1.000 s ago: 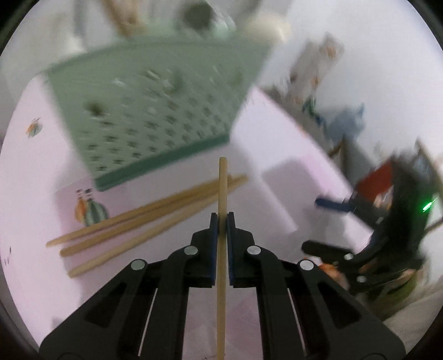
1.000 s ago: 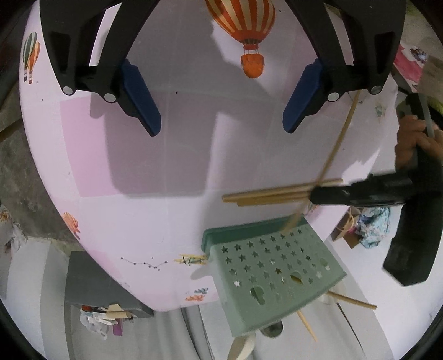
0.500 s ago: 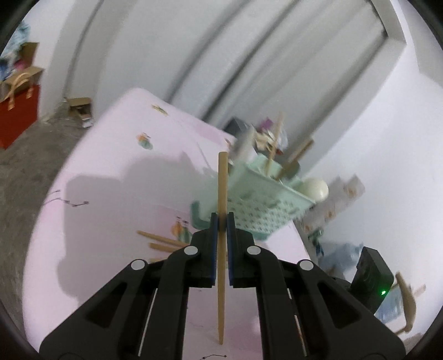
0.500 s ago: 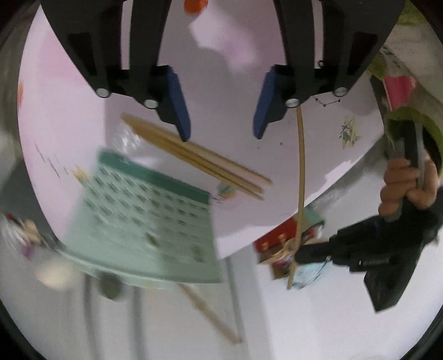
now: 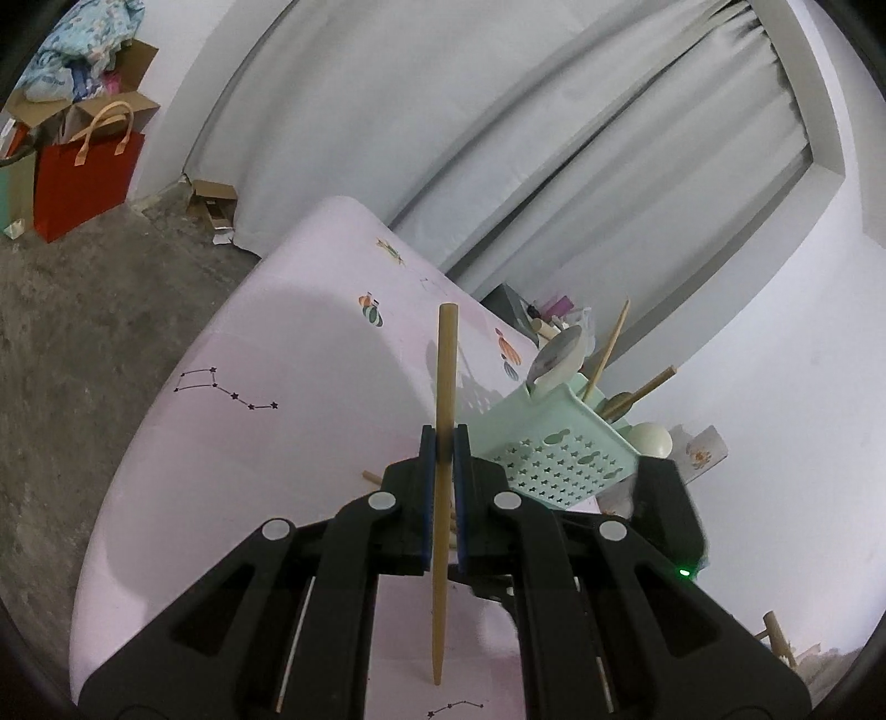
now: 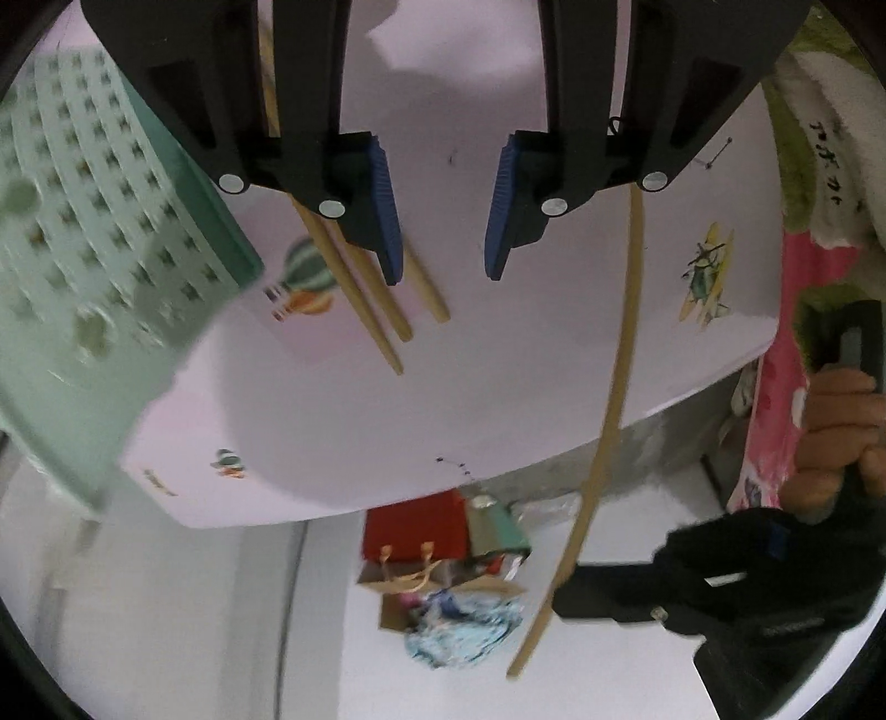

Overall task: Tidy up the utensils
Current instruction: 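Lift the chopstick upright with the left tool while the right tool grasps another chopstick, then carry both held chopsticks upright toward the green holder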

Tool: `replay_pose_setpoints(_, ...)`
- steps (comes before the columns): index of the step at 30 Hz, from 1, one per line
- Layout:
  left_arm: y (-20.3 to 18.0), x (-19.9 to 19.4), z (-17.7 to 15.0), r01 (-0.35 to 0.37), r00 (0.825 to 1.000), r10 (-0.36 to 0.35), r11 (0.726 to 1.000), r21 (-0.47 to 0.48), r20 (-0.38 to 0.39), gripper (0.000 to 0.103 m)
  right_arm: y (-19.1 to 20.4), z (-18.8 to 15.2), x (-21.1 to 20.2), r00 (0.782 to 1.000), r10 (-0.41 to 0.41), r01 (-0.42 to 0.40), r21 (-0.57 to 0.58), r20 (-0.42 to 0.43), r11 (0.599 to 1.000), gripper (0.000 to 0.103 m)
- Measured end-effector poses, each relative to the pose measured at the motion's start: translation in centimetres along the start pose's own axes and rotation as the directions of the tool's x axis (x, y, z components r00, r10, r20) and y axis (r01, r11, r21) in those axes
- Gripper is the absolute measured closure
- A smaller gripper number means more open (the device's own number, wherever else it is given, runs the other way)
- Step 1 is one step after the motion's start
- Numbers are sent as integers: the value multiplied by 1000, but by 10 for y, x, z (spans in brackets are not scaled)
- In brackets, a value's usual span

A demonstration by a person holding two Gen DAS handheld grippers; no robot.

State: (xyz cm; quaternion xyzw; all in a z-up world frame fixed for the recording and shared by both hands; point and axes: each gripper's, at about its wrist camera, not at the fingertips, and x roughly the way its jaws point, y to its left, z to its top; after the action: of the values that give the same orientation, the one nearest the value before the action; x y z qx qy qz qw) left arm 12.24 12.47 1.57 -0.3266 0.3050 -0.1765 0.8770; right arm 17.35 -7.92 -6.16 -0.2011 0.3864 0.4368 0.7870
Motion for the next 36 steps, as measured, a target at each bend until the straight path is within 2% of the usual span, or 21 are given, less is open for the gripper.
replay_pose_setpoints(8, 11, -3, -1, 12, 1000, -11, 1000, -25, 6, 98, 0, 17, 35, 996, 2, -5, -39, -89, 999, 74)
replay_pose_setpoints(11, 13, -4, -2, 16, 1000, -16, 999, -31, 8, 98, 2, 19, 38, 995, 27, -31, -37, -99, 999, 80)
replay_pose_setpoints(13, 12, -6, -2, 21, 1000, -21, 999, -33, 13, 98, 0, 21, 39, 994, 24, -28, -35, -104, 999, 91)
replay_pose_setpoints(18, 10, -7, -3, 28, 999, -27, 999, -31, 22, 98, -7, 18, 36, 996, -14, 14, 7, -92, 1000, 96)
replay_pose_setpoints(23, 6, -8, -3, 35, 999, -35, 999, -13, 37, 98, -20, 13, 15, 999, -43, 45, 95, -19, 994, 96)
replay_pose_setpoints(27, 0, -11, -2, 42, 998, -42, 999, 0, 52, 98, -33, 7, -19, 993, -82, 65, 192, 81, 979, 96)
replay_pose_setpoints(30, -5, -12, 0, 50, 997, -51, 999, 11, 59, 98, -40, 1, -49, 978, -125, 78, 265, 165, 961, 96)
replay_pose_setpoints(36, -25, -13, 7, 80, 993, -85, 995, 60, 80, 98, -39, -10, -105, 926, -220, 97, 369, 306, 924, 96)
